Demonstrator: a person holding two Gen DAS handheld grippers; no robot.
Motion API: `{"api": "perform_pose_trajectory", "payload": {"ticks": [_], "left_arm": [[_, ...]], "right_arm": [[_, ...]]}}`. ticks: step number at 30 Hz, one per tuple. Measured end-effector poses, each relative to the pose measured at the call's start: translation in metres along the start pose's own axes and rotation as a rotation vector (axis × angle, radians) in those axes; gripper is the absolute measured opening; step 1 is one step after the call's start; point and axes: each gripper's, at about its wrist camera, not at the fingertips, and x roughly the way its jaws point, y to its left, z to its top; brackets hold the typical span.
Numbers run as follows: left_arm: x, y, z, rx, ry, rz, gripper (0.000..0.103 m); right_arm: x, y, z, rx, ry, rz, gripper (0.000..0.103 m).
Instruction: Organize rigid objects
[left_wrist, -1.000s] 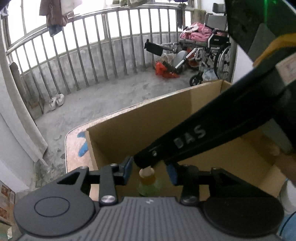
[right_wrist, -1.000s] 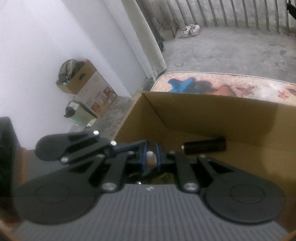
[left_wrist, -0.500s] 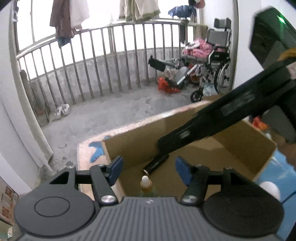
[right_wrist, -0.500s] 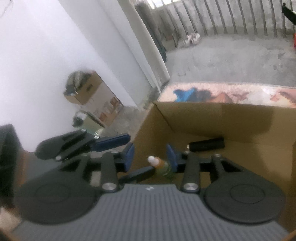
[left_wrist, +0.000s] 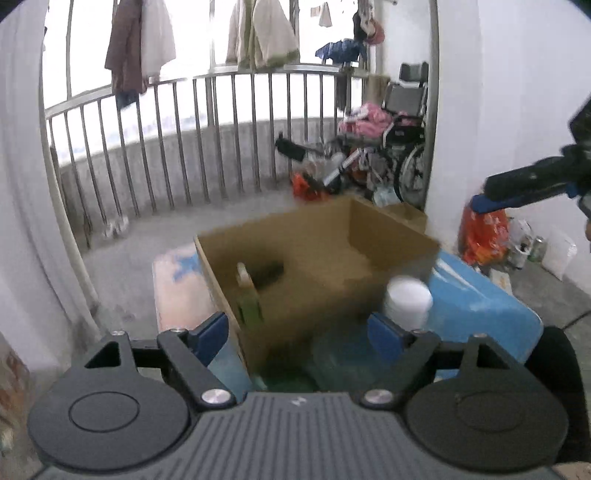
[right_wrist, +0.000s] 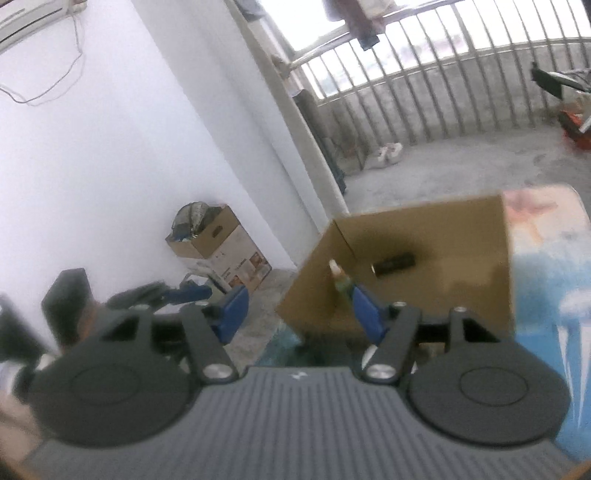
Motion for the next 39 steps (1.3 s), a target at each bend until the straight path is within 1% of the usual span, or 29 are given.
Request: {"api": "perform_pose_trajectory", "payload": {"ticks": [2, 5, 7, 9, 11, 12, 13, 15, 16, 17, 18, 19, 20, 22, 24, 28, 33, 36, 38, 39], "left_arm": [[0.004, -0.009, -0.020, -0.012, 0.043, 0.004, 0.083], [0.016, -0.022, -0.048, -0.021, 0.119, -0.027, 0.080], [0.026, -0.028, -0.059, -0.028, 0.155, -0.053, 0.071], [0.035, -0.036, -0.070, -0.027, 0.185, -0.101, 0.066], [0.044, -0.047, -0.076, -0.019, 0.215, -0.170, 0.065], [0.049, -0.051, -0.077, -0.012, 0.232, -0.196, 0.061], [0.054, -0.056, -0.078, 0.001, 0.244, -0.216, 0.055], [0.064, -0.071, -0.084, 0.027, 0.271, -0.244, 0.051], [0.071, -0.075, -0.085, 0.032, 0.290, -0.249, 0.044], [0.077, -0.077, -0.087, 0.035, 0.305, -0.256, 0.040], [0.082, -0.080, -0.087, 0.036, 0.319, -0.263, 0.032], [0.086, -0.083, -0.088, 0.034, 0.331, -0.275, 0.031], [0.089, -0.085, -0.089, 0.033, 0.336, -0.283, 0.032], [0.095, -0.090, -0.090, 0.041, 0.349, -0.272, 0.031], [0.098, -0.092, -0.091, 0.049, 0.349, -0.268, 0.030], [0.106, -0.103, -0.082, 0.050, 0.329, -0.321, 0.030], [0.125, -0.133, -0.068, 0.093, 0.281, -0.396, 0.029], [0.133, -0.146, -0.061, 0.120, 0.269, -0.379, 0.029], [0.121, -0.143, -0.058, 0.119, 0.252, -0.389, 0.032], [0.111, -0.138, -0.057, 0.119, 0.243, -0.384, 0.033]], "right_arm": [[-0.010, 0.000, -0.029, 0.021, -0.004, -0.007, 0.063], [-0.005, 0.003, -0.072, 0.033, 0.015, -0.022, 0.063], [0.010, 0.009, -0.098, 0.020, 0.038, -0.039, 0.061], [0.029, 0.019, -0.120, -0.027, 0.090, -0.089, 0.058], [0.048, 0.026, -0.137, -0.098, 0.148, -0.161, 0.057], [0.054, 0.028, -0.144, -0.113, 0.167, -0.183, 0.057], [0.060, 0.028, -0.149, -0.116, 0.191, -0.204, 0.057], [0.069, 0.023, -0.157, -0.099, 0.227, -0.229, 0.056], [0.073, 0.021, -0.160, -0.088, 0.240, -0.240, 0.056], [0.076, 0.018, -0.163, -0.073, 0.252, -0.249, 0.056], [0.080, 0.015, -0.165, -0.055, 0.262, -0.250, 0.056], [0.084, 0.009, -0.164, -0.040, 0.270, -0.242, 0.054], [0.084, 0.006, -0.169, -0.027, 0.277, -0.235, 0.053], [0.088, 0.001, -0.172, -0.003, 0.292, -0.224, 0.048], [0.086, -0.004, -0.174, 0.021, 0.289, -0.218, 0.047], [0.079, -0.015, -0.174, 0.048, 0.267, -0.229, 0.046], [0.059, -0.038, -0.169, 0.096, 0.224, -0.308, 0.045], [0.044, -0.055, -0.165, 0.124, 0.180, -0.372, 0.045], [0.035, -0.061, -0.162, 0.148, 0.156, -0.410, 0.046], [0.030, -0.062, -0.160, 0.151, 0.140, -0.414, 0.046]]}}
